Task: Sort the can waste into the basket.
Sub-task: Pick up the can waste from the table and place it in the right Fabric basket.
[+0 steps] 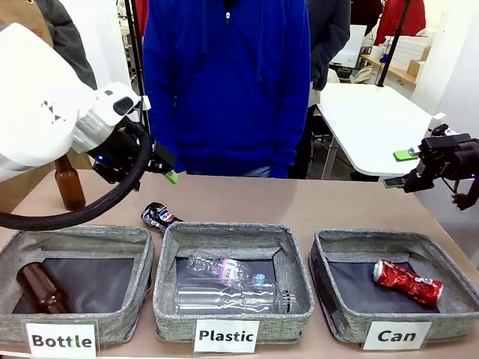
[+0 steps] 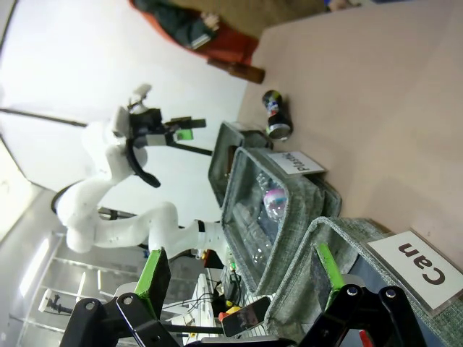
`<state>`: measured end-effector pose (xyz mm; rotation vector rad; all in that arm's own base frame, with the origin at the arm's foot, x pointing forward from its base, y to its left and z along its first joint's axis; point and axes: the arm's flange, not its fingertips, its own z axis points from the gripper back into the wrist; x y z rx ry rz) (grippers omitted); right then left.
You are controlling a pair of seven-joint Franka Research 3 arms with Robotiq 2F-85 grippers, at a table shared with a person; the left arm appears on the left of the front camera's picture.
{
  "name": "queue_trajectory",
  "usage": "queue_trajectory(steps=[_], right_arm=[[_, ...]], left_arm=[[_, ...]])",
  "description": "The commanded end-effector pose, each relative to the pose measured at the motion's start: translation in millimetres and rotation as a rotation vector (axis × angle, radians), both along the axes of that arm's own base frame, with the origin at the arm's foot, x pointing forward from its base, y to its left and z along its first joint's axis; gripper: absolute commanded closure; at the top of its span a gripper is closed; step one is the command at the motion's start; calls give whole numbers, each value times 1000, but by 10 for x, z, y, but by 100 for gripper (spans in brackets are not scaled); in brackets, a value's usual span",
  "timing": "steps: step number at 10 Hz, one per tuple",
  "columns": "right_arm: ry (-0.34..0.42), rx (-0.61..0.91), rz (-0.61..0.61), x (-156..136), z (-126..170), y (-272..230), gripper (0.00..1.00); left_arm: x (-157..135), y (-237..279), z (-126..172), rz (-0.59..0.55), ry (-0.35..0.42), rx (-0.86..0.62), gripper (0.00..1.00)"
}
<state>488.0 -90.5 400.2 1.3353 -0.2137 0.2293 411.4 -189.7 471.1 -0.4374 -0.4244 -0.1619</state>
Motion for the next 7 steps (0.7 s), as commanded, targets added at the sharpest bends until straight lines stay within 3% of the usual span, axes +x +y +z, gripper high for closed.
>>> queue_trajectory(steps=[1,5,6,7], right_arm=[[-1,-6,8,-31,30,-1,0],[-1,-6,8,-31,30,-1,0],[-1,-6,8,-31,30,-1,0],[-1,-6,8,-31,30,-1,0]], left_arm=[[137,-78,-98,77,5,138,0],[730,-624,-215,140,96,402,0],[662,-530,-204,67,127,377,0],[414,-92,-45,-58,136,229,0]])
